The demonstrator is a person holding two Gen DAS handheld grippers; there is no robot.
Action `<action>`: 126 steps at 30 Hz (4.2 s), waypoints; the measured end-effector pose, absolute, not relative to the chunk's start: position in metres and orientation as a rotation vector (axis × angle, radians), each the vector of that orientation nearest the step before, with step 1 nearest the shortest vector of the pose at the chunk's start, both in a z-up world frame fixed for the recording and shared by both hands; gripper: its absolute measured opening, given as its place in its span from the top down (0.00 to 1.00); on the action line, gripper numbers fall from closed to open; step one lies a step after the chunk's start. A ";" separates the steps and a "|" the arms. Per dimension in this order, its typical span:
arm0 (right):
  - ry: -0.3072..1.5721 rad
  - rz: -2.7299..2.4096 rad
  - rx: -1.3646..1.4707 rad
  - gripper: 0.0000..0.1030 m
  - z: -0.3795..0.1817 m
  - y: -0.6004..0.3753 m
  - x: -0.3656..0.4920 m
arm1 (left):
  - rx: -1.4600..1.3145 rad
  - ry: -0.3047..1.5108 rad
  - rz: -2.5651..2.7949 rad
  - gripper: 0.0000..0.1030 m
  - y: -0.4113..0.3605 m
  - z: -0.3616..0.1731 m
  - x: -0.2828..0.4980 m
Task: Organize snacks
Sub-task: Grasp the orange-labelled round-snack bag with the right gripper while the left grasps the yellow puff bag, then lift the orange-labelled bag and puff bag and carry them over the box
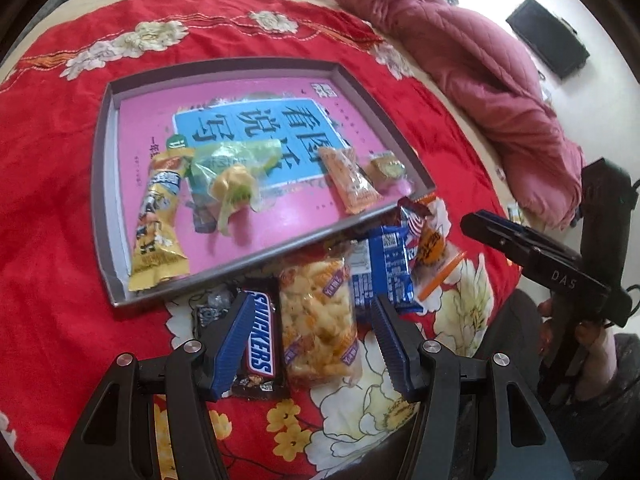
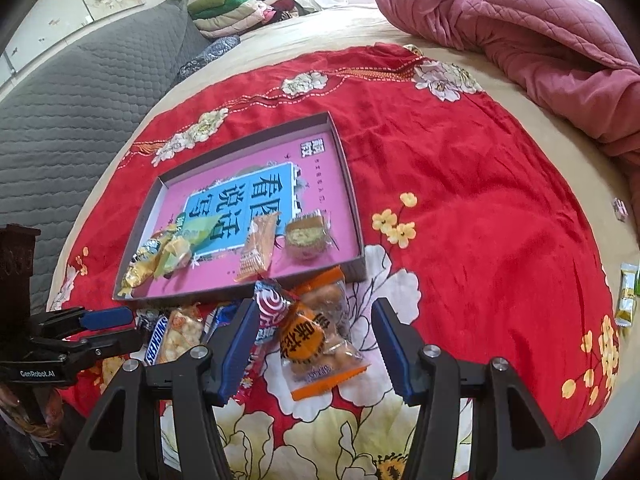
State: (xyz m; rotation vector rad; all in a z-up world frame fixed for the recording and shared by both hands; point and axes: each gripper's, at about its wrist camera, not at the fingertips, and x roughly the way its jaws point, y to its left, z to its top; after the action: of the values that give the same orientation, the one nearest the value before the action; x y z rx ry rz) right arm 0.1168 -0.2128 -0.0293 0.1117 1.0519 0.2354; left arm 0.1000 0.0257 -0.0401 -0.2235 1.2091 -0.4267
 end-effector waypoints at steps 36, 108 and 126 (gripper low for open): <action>1.153 0.287 -0.058 0.38 -0.087 -0.191 0.113 | -0.232 1.271 -0.464 0.40 0.005 -0.078 0.101; 1.139 0.279 0.180 0.45 -0.072 -0.230 0.106 | -0.342 1.164 -0.504 0.52 0.025 -0.041 0.098; 1.022 0.369 0.194 0.45 -0.029 -0.204 0.109 | -0.397 1.086 -0.452 0.52 0.047 -0.024 0.099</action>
State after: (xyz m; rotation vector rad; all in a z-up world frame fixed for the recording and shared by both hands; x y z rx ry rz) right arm 0.1091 -0.2037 -0.0290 0.1940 1.0217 0.3689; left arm 0.0990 0.0466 -0.0243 -0.3974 1.0856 -0.4517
